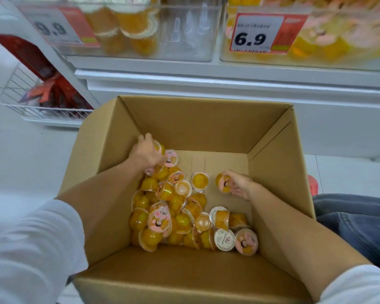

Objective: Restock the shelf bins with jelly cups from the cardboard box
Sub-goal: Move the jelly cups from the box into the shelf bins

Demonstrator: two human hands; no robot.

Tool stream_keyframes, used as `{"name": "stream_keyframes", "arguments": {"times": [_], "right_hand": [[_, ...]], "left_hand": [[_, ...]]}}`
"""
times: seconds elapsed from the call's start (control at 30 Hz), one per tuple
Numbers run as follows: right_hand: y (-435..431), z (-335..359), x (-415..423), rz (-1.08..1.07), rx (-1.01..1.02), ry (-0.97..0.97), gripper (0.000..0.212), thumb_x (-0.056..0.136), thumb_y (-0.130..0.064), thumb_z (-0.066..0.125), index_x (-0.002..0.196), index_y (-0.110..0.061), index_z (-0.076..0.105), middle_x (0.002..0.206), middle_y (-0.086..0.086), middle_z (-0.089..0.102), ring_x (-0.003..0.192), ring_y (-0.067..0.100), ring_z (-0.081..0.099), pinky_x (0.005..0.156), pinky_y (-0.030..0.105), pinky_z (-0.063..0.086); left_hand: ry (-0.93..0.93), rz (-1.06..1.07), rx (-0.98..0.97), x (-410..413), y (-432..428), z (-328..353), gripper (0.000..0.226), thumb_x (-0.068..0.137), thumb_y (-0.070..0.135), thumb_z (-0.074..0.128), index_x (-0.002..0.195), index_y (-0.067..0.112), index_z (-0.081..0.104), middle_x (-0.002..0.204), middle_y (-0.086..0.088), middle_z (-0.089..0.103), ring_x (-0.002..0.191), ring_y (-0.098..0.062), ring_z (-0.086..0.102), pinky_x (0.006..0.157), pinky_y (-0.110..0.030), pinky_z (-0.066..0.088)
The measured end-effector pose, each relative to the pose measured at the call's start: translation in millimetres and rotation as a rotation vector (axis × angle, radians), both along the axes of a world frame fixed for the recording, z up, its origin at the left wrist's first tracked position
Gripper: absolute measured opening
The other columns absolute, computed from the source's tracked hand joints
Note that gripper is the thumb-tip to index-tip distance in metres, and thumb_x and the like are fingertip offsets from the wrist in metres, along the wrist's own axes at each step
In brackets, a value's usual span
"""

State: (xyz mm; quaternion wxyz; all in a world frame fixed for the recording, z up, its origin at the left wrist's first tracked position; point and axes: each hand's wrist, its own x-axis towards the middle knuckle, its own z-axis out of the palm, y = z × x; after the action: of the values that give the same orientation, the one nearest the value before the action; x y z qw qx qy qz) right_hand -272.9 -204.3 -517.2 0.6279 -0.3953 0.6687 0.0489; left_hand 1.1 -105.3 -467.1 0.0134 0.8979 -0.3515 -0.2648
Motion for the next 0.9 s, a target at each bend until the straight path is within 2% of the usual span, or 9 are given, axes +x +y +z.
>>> {"name": "stream_keyframes", "arguments": {"times": [0.07, 0.13, 0.2, 0.3, 0.4, 0.57, 0.7, 0.8, 0.9], "right_hand": [[-4, 24, 3, -0.133, 0.056, -0.168, 0.029, 0.083, -0.029, 0.068, 0.106, -0.012, 0.059, 0.115, 0.014, 0.060, 0.105, 0.023, 0.060, 0.095, 0.033, 0.050], [-13, 58, 8, -0.223, 0.042, -0.341, 0.019, 0.086, -0.018, 0.064, 0.102, -0.011, 0.058, 0.100, 0.009, 0.059, 0.089, 0.017, 0.059, 0.091, 0.028, 0.049], [-24, 101, 14, -0.307, 0.007, -0.504, 0.009, 0.086, -0.008, 0.059, 0.095, -0.010, 0.058, 0.094, 0.009, 0.057, 0.088, 0.017, 0.057, 0.090, 0.025, 0.048], [-39, 166, 15, -0.329, -0.076, -0.695, 0.014, 0.082, 0.000, 0.060, 0.096, -0.003, 0.059, 0.109, 0.014, 0.056, 0.100, 0.020, 0.056, 0.096, 0.028, 0.049], [-52, 229, 8, -0.222, -0.287, -0.754, 0.018, 0.078, 0.001, 0.067, 0.095, -0.003, 0.062, 0.102, 0.013, 0.061, 0.093, 0.020, 0.057, 0.080, 0.027, 0.052], [-84, 309, -14, -0.160, -0.714, -0.672, 0.065, 0.059, -0.016, 0.087, 0.119, -0.010, 0.061, 0.111, 0.007, 0.068, 0.104, 0.022, 0.065, 0.094, 0.037, 0.053], [-120, 346, -17, -0.036, -1.060, -0.461, 0.062, 0.069, -0.026, 0.086, 0.124, -0.017, 0.059, 0.110, -0.002, 0.065, 0.099, 0.013, 0.061, 0.069, 0.018, 0.048], [-154, 353, -10, 0.000, -1.229, -0.281, 0.067, 0.072, -0.034, 0.083, 0.130, -0.018, 0.056, 0.121, 0.000, 0.063, 0.107, 0.017, 0.059, 0.085, 0.027, 0.049], [-190, 345, -1, 0.057, -1.245, -0.079, 0.076, 0.073, -0.038, 0.081, 0.137, -0.013, 0.049, 0.132, 0.006, 0.058, 0.120, 0.025, 0.056, 0.098, 0.036, 0.046]], "left_hand": [[0.285, 0.250, -0.120, -8, -10, 26, 0.077, 0.048, 0.039, 0.081, 0.110, 0.007, 0.048, 0.111, -0.012, 0.056, 0.091, -0.027, 0.066, 0.079, -0.038, 0.058], [0.495, 0.328, -0.254, -23, -19, 57, 0.058, 0.053, 0.022, 0.079, 0.100, 0.004, 0.052, 0.094, -0.011, 0.062, 0.076, -0.023, 0.069, 0.067, -0.037, 0.062], [0.624, 0.344, -0.402, -43, -29, 92, 0.044, 0.068, 0.002, 0.074, 0.105, 0.006, 0.051, 0.094, -0.014, 0.058, 0.078, -0.020, 0.065, 0.066, -0.033, 0.061], [0.747, 0.296, -0.553, -75, -47, 143, 0.049, 0.073, -0.004, 0.071, 0.113, 0.014, 0.049, 0.107, -0.011, 0.058, 0.092, -0.021, 0.063, 0.072, -0.030, 0.059], [0.548, 0.019, -0.604, -99, -63, 194, 0.055, 0.062, 0.011, 0.086, 0.110, 0.021, 0.064, 0.097, -0.001, 0.068, 0.087, -0.015, 0.064, 0.072, -0.026, 0.056], [0.272, -0.298, -0.794, -121, -99, 264, 0.065, 0.055, 0.032, 0.092, 0.115, 0.022, 0.069, 0.107, 0.004, 0.070, 0.098, -0.014, 0.065, 0.087, -0.029, 0.052], [0.046, -0.401, -0.843, -127, -144, 299, 0.061, 0.059, 0.046, 0.086, 0.114, 0.028, 0.067, 0.111, 0.007, 0.068, 0.101, -0.014, 0.061, 0.088, -0.035, 0.050], [-0.092, -0.426, -0.769, -122, -186, 304, 0.068, 0.061, 0.049, 0.082, 0.122, 0.028, 0.060, 0.120, 0.004, 0.064, 0.111, -0.021, 0.058, 0.093, -0.038, 0.046], [-0.065, -0.357, -0.743, -112, -224, 293, 0.074, 0.065, 0.039, 0.084, 0.129, 0.019, 0.053, 0.124, -0.003, 0.059, 0.114, -0.026, 0.054, 0.090, -0.036, 0.046]]}}
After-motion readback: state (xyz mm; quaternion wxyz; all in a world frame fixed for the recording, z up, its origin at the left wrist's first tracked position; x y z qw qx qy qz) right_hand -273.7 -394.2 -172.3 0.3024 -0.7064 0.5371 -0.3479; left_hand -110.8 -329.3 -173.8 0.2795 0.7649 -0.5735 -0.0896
